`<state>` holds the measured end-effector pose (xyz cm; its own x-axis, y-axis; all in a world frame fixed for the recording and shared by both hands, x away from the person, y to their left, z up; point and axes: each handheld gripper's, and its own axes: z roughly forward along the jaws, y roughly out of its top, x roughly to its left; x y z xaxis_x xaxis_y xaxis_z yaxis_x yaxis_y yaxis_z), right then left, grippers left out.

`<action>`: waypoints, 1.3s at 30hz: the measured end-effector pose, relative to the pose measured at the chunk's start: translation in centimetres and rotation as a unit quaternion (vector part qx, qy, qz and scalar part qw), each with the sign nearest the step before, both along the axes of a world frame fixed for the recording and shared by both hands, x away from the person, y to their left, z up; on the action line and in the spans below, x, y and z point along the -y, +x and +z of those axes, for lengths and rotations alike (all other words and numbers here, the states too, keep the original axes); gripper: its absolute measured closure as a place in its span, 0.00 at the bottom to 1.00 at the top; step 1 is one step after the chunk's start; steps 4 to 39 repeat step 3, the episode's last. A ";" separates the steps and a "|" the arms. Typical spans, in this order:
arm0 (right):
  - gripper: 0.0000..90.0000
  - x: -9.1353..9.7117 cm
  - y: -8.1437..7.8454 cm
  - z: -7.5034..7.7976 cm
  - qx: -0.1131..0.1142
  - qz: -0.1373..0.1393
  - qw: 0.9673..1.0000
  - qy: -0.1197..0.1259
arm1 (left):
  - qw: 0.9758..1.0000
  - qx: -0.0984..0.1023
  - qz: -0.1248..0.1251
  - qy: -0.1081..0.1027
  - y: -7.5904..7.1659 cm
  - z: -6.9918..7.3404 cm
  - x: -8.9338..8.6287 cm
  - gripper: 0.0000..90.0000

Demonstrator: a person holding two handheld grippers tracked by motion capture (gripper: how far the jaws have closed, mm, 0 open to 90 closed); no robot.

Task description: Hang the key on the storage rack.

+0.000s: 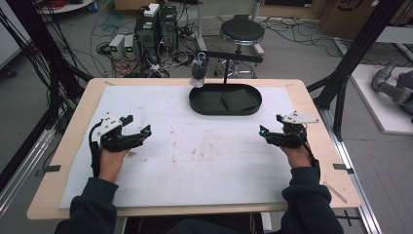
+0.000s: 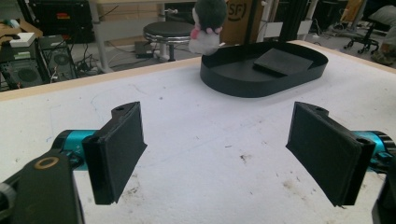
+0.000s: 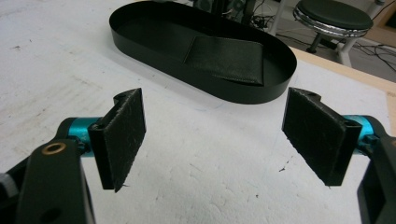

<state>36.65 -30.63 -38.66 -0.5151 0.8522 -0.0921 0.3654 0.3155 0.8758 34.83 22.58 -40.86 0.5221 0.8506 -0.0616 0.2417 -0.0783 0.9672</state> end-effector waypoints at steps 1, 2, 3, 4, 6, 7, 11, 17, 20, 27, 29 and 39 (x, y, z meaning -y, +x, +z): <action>0.24 0.1 0.0 0.0 0.002 0.001 1.000 -0.001 | 1.000 -0.001 0.001 0.000 0.0 0.0 0.0 0.20; 0.24 0.1 0.0 0.0 0.001 0.000 1.000 -0.001 | 1.000 -0.002 0.001 -0.001 0.0 0.0 0.0 0.20; 0.24 0.1 0.1 0.0 0.001 0.000 1.000 -0.001 | 1.000 -0.002 0.001 0.000 0.1 0.0 -0.1 0.20; 0.24 0.1 0.1 0.0 0.001 0.000 1.000 -0.001 | 1.000 -0.002 0.001 0.000 0.1 0.0 -0.1 0.20; 0.24 0.1 0.1 0.0 0.001 0.000 1.000 -0.001 | 1.000 -0.002 0.001 0.000 0.1 0.0 -0.1 0.20; 0.24 0.1 0.1 0.0 0.001 0.000 1.000 -0.001 | 1.000 -0.002 0.001 0.000 0.1 0.0 -0.1 0.20; 0.24 0.1 0.1 0.0 0.001 0.000 1.000 -0.001 | 1.000 -0.002 0.001 0.000 0.1 0.0 -0.1 0.20; 0.24 0.1 0.1 0.0 0.001 0.000 1.000 -0.001 | 1.000 -0.002 0.001 0.000 0.1 0.0 -0.1 0.20; 0.24 0.1 0.1 0.0 0.001 0.000 1.000 -0.001 | 1.000 -0.002 0.001 0.000 0.1 0.0 -0.1 0.20; 0.24 0.1 0.1 0.0 0.001 0.000 1.000 -0.001 | 1.000 -0.002 0.001 0.000 0.1 0.0 -0.1 0.20; 0.24 0.1 0.1 0.0 0.001 0.000 1.000 -0.001 | 1.000 -0.002 0.001 0.000 0.1 0.0 -0.1 0.20; 0.24 0.1 0.1 0.0 0.001 0.000 1.000 -0.001 | 1.000 -0.002 0.001 0.000 0.1 0.0 -0.1 0.20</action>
